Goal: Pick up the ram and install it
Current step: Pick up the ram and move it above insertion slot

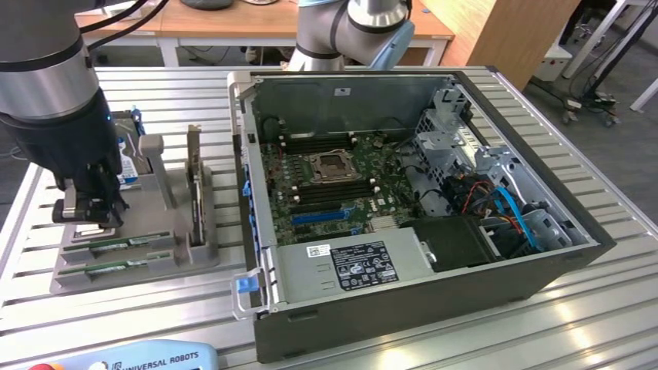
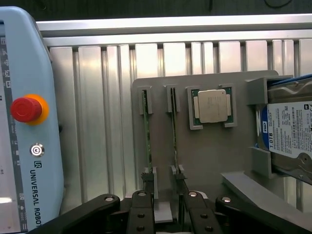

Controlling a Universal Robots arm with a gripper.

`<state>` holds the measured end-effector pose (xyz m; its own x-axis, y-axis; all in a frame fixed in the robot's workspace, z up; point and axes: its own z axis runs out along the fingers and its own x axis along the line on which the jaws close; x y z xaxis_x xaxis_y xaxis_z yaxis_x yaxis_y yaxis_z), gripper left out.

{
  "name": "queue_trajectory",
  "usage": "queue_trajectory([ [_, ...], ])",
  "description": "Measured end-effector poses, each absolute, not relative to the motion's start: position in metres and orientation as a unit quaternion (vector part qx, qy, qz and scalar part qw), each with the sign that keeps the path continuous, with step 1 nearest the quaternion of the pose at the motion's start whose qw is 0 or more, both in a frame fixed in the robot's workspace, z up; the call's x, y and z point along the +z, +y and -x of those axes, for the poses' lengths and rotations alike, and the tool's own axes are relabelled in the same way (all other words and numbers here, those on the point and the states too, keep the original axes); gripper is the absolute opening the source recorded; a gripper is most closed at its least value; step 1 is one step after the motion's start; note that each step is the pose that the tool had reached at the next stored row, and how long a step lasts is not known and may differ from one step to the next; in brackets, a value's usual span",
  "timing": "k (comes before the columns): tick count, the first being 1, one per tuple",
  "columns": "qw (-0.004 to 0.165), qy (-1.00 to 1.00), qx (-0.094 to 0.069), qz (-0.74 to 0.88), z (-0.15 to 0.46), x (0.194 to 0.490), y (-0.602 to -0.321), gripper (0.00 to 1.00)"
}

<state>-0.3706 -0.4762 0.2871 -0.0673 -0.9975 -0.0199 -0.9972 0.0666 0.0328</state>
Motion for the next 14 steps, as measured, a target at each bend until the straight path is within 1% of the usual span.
queue_trajectory([
  [7, 0.004, -0.730, -0.019, -0.683, 0.3706, 0.2868, -0.4807, 0.30],
  [14, 0.004, -0.730, -0.019, -0.683, 0.3706, 0.2792, -0.4839, 0.30],
])
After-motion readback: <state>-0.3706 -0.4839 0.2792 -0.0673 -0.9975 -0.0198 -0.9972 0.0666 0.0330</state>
